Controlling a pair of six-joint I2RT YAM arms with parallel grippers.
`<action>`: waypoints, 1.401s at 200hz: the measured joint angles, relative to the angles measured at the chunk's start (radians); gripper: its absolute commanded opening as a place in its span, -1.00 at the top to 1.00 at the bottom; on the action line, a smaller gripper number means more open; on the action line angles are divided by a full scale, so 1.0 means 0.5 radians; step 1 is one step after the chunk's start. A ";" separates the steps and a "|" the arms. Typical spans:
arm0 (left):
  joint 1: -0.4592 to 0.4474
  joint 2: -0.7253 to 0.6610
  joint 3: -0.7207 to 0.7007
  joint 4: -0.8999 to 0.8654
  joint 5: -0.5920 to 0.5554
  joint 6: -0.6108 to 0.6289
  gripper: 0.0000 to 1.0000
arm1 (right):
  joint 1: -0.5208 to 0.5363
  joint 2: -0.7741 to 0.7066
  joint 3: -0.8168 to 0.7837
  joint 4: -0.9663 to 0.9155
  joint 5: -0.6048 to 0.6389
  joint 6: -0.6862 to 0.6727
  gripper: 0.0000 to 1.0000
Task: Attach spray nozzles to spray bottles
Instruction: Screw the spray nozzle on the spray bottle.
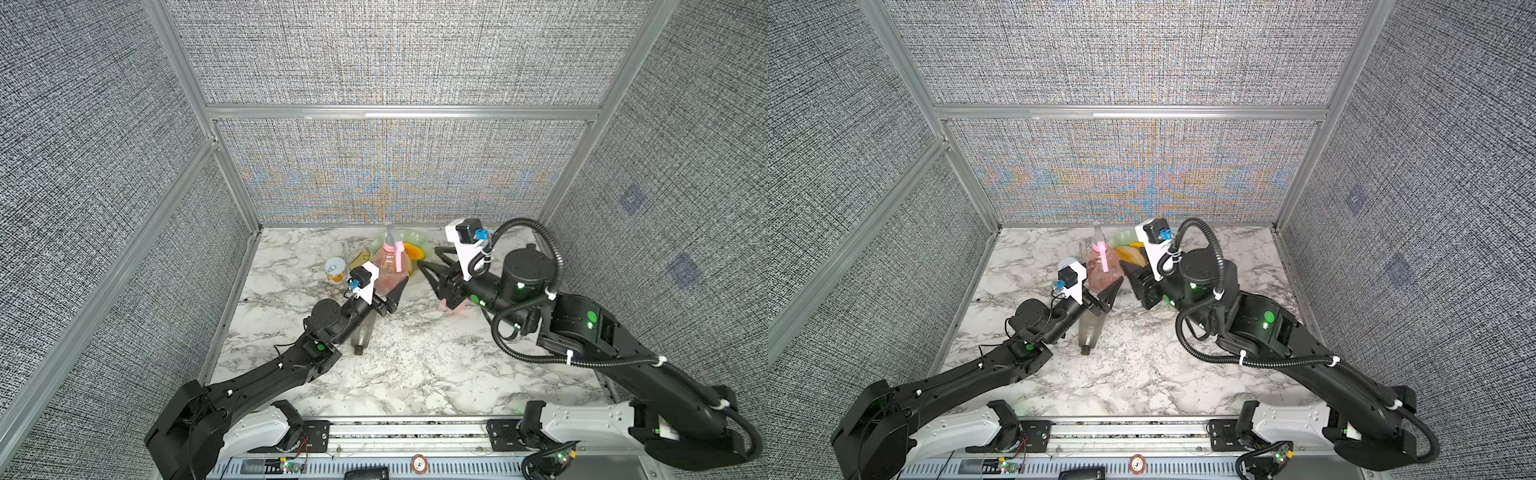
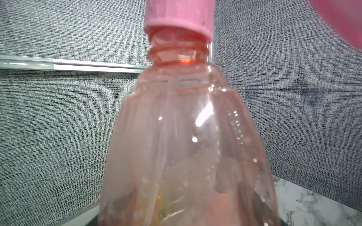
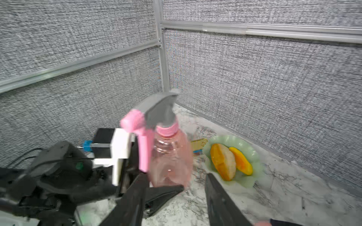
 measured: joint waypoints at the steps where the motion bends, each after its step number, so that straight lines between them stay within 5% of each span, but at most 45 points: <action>1: 0.000 0.000 0.002 -0.002 0.005 -0.001 -0.46 | -0.024 -0.003 -0.006 0.000 -0.029 -0.002 0.12; 41: 0.000 0.011 0.063 -0.089 0.307 -0.049 -0.46 | -0.590 -0.062 -0.178 0.076 -1.045 -0.076 -0.04; 90: 0.000 0.060 0.126 -0.163 0.640 -0.162 -0.46 | -0.711 0.054 -0.130 0.121 -1.707 -0.195 -0.16; 198: 0.000 0.084 0.152 -0.191 0.820 -0.252 -0.46 | -0.715 0.191 -0.090 0.243 -1.830 -0.188 -0.14; 280: -0.001 0.071 0.162 -0.209 0.823 -0.252 -0.45 | -0.714 0.201 -0.135 0.322 -1.851 -0.144 0.10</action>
